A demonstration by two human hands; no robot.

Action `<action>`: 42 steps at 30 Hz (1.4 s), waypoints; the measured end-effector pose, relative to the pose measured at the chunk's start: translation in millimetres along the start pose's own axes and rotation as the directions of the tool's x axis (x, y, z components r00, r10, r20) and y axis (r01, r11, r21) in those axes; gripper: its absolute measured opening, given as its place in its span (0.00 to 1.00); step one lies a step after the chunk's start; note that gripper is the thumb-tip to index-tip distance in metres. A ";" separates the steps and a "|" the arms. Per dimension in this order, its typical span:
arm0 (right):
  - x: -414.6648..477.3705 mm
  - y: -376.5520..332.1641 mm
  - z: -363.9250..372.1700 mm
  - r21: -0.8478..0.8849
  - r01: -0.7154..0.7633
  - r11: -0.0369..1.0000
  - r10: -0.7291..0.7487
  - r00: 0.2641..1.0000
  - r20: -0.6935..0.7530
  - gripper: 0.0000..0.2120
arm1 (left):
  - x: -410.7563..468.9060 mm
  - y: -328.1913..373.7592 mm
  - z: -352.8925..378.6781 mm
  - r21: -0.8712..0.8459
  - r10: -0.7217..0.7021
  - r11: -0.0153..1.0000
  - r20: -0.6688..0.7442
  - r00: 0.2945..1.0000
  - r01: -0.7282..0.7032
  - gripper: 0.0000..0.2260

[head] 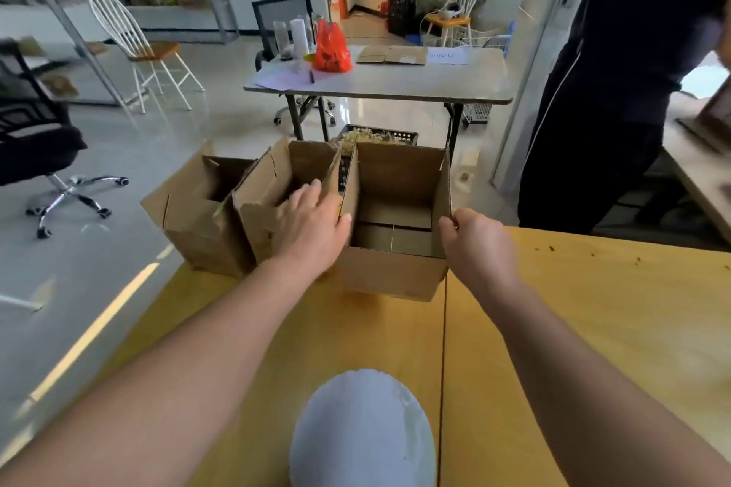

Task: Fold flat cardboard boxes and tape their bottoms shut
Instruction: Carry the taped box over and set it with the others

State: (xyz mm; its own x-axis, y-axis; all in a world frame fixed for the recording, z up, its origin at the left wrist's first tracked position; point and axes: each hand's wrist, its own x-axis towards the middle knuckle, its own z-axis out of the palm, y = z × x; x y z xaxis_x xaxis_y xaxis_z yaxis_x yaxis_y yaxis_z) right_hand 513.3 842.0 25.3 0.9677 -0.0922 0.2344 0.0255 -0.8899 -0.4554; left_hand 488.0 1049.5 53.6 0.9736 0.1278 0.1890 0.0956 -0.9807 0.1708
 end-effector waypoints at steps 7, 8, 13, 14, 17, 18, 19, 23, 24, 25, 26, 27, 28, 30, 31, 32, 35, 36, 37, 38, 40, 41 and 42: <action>44.5 -28.3 50.3 -0.007 -0.110 0.994 0.111 0.994 0.026 0.12 | 71.0 -38.1 9.7 -0.036 0.030 0.999 0.195 0.980 -0.024 0.15; 46.5 -32.1 59.6 -0.016 -0.116 0.993 0.117 0.993 0.035 0.12 | 75.8 -42.1 13.6 -0.028 0.012 1.000 0.224 0.975 -0.005 0.17; 47.8 -49.1 90.0 -0.113 -0.156 0.981 0.174 0.970 0.169 0.15 | 87.0 -58.2 22.3 0.020 0.020 0.999 0.306 0.952 -0.027 0.33; 47.5 -49.9 92.2 -0.123 -0.172 0.977 0.193 0.963 0.186 0.16 | 88.1 -60.9 23.4 0.007 0.030 0.999 0.312 0.950 -0.034 0.33; 43.3 -49.9 93.9 -0.166 -0.186 0.968 0.218 0.954 0.203 0.19 | 88.0 -66.9 25.6 -0.049 0.078 0.997 0.331 0.940 -0.066 0.28; 40.6 -50.2 92.0 -0.182 -0.195 0.964 0.230 0.953 0.197 0.19 | 87.2 -68.5 24.8 -0.068 0.095 0.995 0.347 0.933 -0.076 0.27; 37.5 -51.4 88.7 -0.197 -0.207 0.958 0.243 0.953 0.180 0.19 | 86.4 -69.9 23.4 -0.084 0.112 0.993 0.363 0.925 -0.087 0.26; 19.7 -58.4 62.5 -0.219 -0.216 0.951 0.230 0.972 0.042 0.15 | 80.2 -68.9 12.5 -0.113 0.213 0.976 0.281 0.936 -0.189 0.26; 11.8 -59.9 53.8 -0.229 -0.190 0.955 0.198 0.980 0.012 0.15 | 75.9 -65.9 8.8 -0.134 0.263 0.961 0.183 0.947 -0.241 0.26; 1.9 -61.4 44.9 -0.246 -0.160 0.956 0.163 0.987 -0.011 0.15 | 69.7 -61.7 5.4 -0.171 0.320 0.937 0.074 0.945 -0.304 0.25; -9.4 -61.8 36.2 -0.261 -0.141 0.955 0.140 0.990 -0.021 0.15 | 61.2 -56.2 2.5 -0.213 0.374 0.905 -0.017 0.927 -0.369 0.24; -22.3 -61.8 27.5 -0.275 -0.133 0.952 0.133 0.991 -0.019 0.15 | 50.4 -49.6 0.7 -0.253 0.422 0.868 -0.075 0.903 -0.427 0.23; -36.9 -60.4 19.0 -0.288 -0.135 0.948 0.138 0.990 -0.008 0.15 | 37.7 -42.8 0.7 -0.283 0.464 0.835 -0.099 0.880 -0.472 0.22; -69.8 -53.8 2.8 -0.309 -0.148 0.940 0.169 0.985 0.043 0.17 | 8.2 -28.4 5.7 -0.317 0.530 0.794 -0.056 0.846 -0.519 0.21; -88.0 -48.7 -4.8 -0.308 -0.157 0.938 0.190 0.978 0.080 0.18 | -6.8 -21.8 10.4 -0.324 0.552 0.788 -0.007 0.834 -0.523 0.21; -107.2 -42.7 -11.7 -0.302 -0.173 0.937 0.216 0.970 0.115 0.20 | -20.7 -15.9 16.7 -0.324 0.565 0.789 0.050 0.823 -0.522 0.20; -165.9 -18.0 -28.1 -0.276 -0.254 0.927 0.303 0.941 0.153 0.25 | -56.5 3.5 38.2 -0.319 0.566 0.808 0.192 0.802 -0.494 0.19; -184.5 -8.5 -32.8 -0.273 -0.285 0.919 0.332 0.932 0.145 0.25 | -68.0 12.2 44.0 -0.328 0.560 0.814 0.228 0.796 -0.479 0.19; -201.9 1.4 -38.2 -0.272 -0.318 0.908 0.362 0.922 0.133 0.26 | -80.5 22.7 49.3 -0.338 0.564 0.813 0.259 0.784 -0.474 0.19; -218.5 11.9 -44.2 -0.271 -0.351 0.896 0.394 0.911 0.121 0.26 | -94.2 35.3 54.3 -0.341 0.581 0.805 0.287 0.762 -0.485 0.20; -248.6 33.9 -59.2 -0.269 -0.411 0.871 0.449 0.889 0.095 0.25 | -124.0 64.1 61.7 -0.340 0.637 0.768 0.323 0.700 -0.542 0.21; -262.9 45.6 -67.9 -0.267 -0.436 0.860 0.471 0.878 0.082 0.25 | -139.4 79.7 63.9 -0.341 0.664 0.746 0.327 0.672 -0.571 0.22; -277.3 57.5 -77.1 -0.262 -0.459 0.849 0.491 0.869 0.068 0.25 | -155.0 95.7 65.1 -0.344 0.687 0.726 0.327 0.649 -0.596 0.22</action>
State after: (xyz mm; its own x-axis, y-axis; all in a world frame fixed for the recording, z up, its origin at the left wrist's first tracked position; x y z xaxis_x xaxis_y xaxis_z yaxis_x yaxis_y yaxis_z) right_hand 227.1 781.9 0.3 0.8701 -0.4866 -0.0780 -0.4883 -0.8301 -0.2691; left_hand 359.7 926.2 -22.3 0.7651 -0.6394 -0.0758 -0.5818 -0.7369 0.3441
